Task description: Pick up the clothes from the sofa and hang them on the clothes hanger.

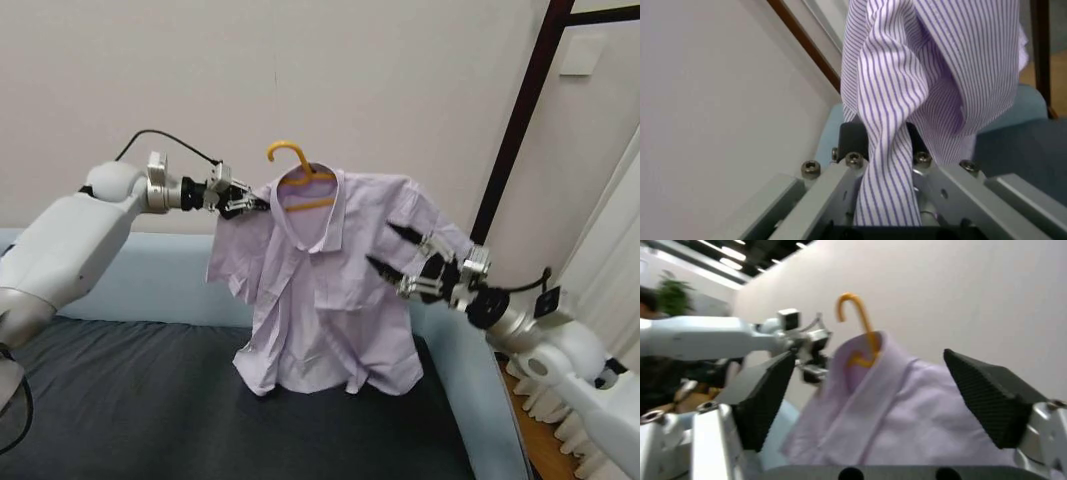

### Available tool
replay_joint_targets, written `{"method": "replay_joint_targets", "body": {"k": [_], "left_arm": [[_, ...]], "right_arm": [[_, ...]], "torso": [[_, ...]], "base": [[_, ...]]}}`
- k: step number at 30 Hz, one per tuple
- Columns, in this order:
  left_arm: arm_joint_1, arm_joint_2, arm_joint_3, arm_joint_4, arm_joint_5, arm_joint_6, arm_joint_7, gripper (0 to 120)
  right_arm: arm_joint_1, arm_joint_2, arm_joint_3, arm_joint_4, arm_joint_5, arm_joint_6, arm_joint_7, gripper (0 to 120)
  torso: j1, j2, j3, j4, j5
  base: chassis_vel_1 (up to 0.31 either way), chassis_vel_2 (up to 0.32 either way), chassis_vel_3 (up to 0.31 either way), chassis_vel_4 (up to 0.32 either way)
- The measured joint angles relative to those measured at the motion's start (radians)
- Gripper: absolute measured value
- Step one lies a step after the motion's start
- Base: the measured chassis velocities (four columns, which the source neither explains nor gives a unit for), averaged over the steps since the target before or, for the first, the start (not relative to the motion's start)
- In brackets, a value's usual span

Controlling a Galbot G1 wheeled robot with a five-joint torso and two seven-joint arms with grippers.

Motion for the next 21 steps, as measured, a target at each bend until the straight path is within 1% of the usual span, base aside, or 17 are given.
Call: {"method": "replay_joint_targets", "body": {"k": [1,2,3,4,6,7,10,12,14,17,18,19,21], "left_arm": [[-0.012,0.006,0.013,-0.001,0.008,0.003,0.017,2],[-0.012,0.006,0.013,-0.001,0.008,0.003,0.017,2],[-0.021,0.014,0.028,-0.009,0.021,0.007,0.040,2],[-0.021,0.016,0.037,-0.017,0.031,0.009,0.053,2],[-0.009,0.016,0.041,-0.035,0.045,0.009,0.063,2],[-0.009,0.016,0.041,-0.035,0.045,0.009,0.063,2],[0.024,0.017,0.043,-0.072,0.059,0.012,0.069,2],[0.048,0.009,0.043,-0.093,0.071,0.012,0.069,2],[0.055,0.004,0.043,-0.097,0.075,0.012,0.069,2],[0.074,-0.022,0.044,-0.099,0.095,0.009,0.071,2],[0.082,-0.034,0.045,-0.099,0.103,0.005,0.071,2],[0.082,-0.034,0.045,-0.099,0.103,0.005,0.071,2],[0.095,-0.056,0.045,-0.093,0.117,-0.004,0.071,2]], "right_arm": [[0.006,-0.012,0.006,0.018,-0.008,-0.019,0.055,94],[0.006,-0.012,0.006,0.018,-0.008,-0.019,0.055,94],[0.010,-0.031,0.007,0.035,-0.035,-0.044,0.124,98],[0.008,-0.048,0.007,0.039,-0.064,-0.055,0.156,99],[0.000,-0.077,0.003,0.035,-0.097,-0.066,0.172,100],[0.000,-0.077,0.003,0.035,-0.097,-0.066,0.172,100],[-0.003,-0.114,-0.010,0.017,-0.108,-0.090,0.171,100],[-0.005,-0.150,-0.017,0.001,-0.096,-0.133,0.126,100],[-0.006,-0.161,-0.018,-0.006,-0.089,-0.150,0.103,100],[-0.005,-0.191,-0.018,-0.044,-0.083,-0.208,-0.007,100],[-0.003,-0.200,-0.017,-0.059,-0.080,-0.235,-0.064,100],[-0.003,-0.200,-0.017,-0.059,-0.080,-0.235,-0.064,100],[0.001,-0.217,-0.016,-0.079,-0.082,-0.284,-0.151,100]], "torso": [[0.000,0.000,0.000,-0.0001,0.0001],[0.000,0.000,0.000,-0.0001,0.0001],[0.000,0.000,0.000,0.0001,0.0001],[0.000,0.000,0.000,0.0008,-0.0003],[0.000,0.000,0.000,0.0007,-0.0002],[0.000,0.000,0.000,0.0007,-0.0002],[0.000,0.000,0.000,0.0003,-0.0001],[0.000,0.000,0.000,0.0003,0.0000],[0.000,0.000,0.000,0.0003,-0.0001],[0.000,0.000,0.000,0.0004,0.0000],[0.000,0.000,0.000,0.0003,0.0002],[0.000,0.000,0.000,0.0003,0.0002],[0.000,0.000,0.000,0.0004,0.0000]], "base": [[0.000,0.000,0.000,0.000],[0.000,0.000,0.000,0.000],[0.000,0.000,0.000,0.000],[0.000,0.000,0.000,0.000],[0.000,0.000,0.000,0.000],[0.000,0.000,0.000,0.000],[0.000,0.000,0.000,0.000],[0.000,0.000,0.000,0.000],[0.000,0.000,0.000,0.000],[0.000,0.000,0.000,0.000],[0.000,0.000,0.000,0.000],[0.000,0.000,0.000,0.000],[0.000,0.000,0.000,0.000]]}}
